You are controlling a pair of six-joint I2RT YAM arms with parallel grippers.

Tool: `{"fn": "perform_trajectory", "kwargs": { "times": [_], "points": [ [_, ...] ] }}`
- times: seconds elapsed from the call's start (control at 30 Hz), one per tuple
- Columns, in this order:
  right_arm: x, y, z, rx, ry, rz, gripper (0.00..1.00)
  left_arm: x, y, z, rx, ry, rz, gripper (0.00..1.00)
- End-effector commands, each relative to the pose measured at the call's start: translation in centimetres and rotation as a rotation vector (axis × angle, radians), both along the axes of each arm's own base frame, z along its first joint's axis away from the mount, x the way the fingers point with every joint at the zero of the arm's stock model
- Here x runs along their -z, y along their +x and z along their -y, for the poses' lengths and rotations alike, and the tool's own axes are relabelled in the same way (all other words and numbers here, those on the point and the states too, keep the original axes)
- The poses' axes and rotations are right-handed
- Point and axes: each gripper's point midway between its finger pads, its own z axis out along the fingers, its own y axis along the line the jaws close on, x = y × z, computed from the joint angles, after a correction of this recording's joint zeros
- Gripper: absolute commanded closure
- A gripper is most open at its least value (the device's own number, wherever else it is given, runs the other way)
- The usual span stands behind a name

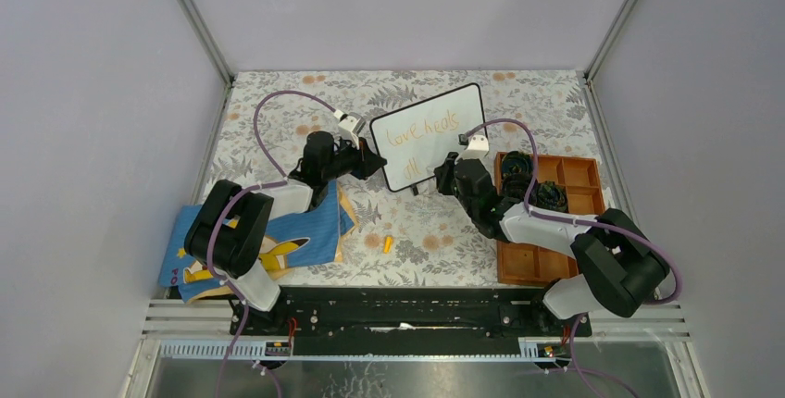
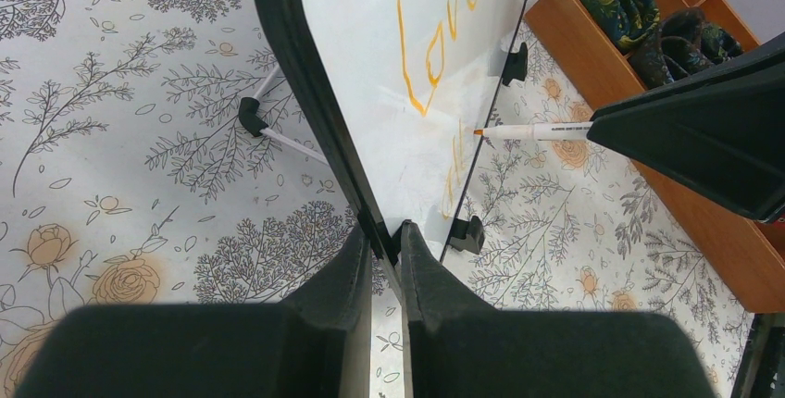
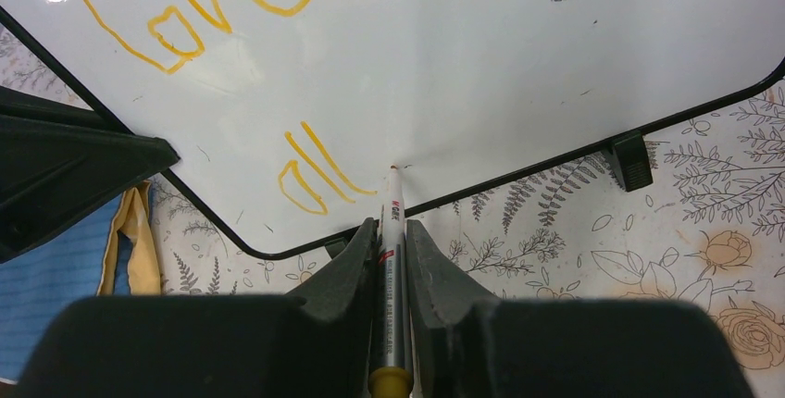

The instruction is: Write a sentence on the whiteboard

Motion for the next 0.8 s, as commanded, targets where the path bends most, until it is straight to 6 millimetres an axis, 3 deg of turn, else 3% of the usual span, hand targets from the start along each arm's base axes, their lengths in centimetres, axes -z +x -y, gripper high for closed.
{"fn": "perform_trajectory", "kwargs": {
  "times": [0.0,0.77],
  "points": [
    [-2.66,1.57,-0.67,0.017,0.06,0.063,1.0,5.09,-1.05,-2.04,-0.042,0.157,-0.088,1.0],
    [-2.37,1.5,-0.57,0.016,0.06,0.049,1.0,5.11,-1.05,-2.08,-0.045,0.16,-0.087,1.0]
  ]
}}
